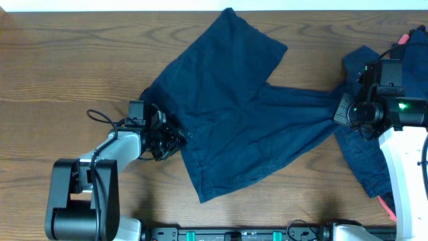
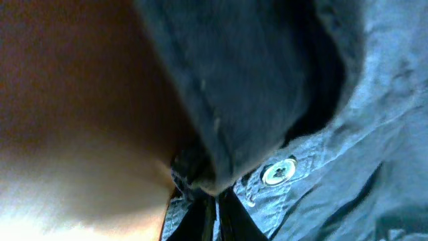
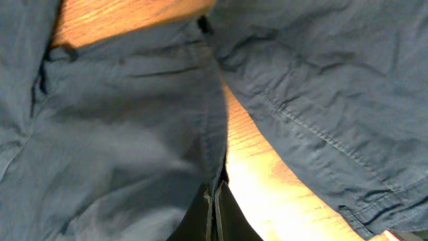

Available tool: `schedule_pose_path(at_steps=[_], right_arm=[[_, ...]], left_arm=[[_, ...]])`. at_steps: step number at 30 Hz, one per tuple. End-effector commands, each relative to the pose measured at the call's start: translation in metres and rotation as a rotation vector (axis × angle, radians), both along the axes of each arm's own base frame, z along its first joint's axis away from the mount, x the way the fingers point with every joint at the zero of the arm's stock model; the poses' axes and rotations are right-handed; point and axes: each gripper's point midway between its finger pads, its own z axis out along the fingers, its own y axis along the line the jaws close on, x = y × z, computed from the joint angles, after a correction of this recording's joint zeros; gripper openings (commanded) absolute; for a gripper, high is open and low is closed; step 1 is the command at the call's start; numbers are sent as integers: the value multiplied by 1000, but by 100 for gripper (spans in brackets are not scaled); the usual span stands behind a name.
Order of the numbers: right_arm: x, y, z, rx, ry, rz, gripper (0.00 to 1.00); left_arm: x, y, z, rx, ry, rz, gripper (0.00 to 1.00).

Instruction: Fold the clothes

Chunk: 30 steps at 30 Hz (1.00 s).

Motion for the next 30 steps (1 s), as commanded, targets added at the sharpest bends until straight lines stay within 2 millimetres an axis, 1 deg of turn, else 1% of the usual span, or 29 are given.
schedule_pose_path(at_steps=[1,3,6,12,15,17,21,24,26,27,30], right_arm=[[4,7,-4,23,17,32,1],[7,11,-10,24,34,44,1],[10,18,-18,25,58,67,1],[20,42,-37,31,98,118,1],[25,53,-45,37,109,129,1],[28,59,-50,38,114,140,1],[32,67,-55,36,116,165,1],[34,69,-55,36,109,170,1],[34,69,-55,36,107,170,1],[34,69,-55,36,108,171,1],[34,69,-55,35,110,171,1]], left_arm=[[-7,31,-41,195,54,40,9],[3,36,-41,221,15,54,8],[24,42,-36,251,-64,76,8],[73,48,-13,285,-241,118,8],[89,55,-5,322,-294,143,8],[96,57,0,333,-322,146,8],[102,62,4,337,-332,159,8],[100,68,3,335,-308,159,8],[94,65,4,307,-290,113,9],[88,59,5,265,-264,89,17],[66,44,13,124,-184,53,77]])
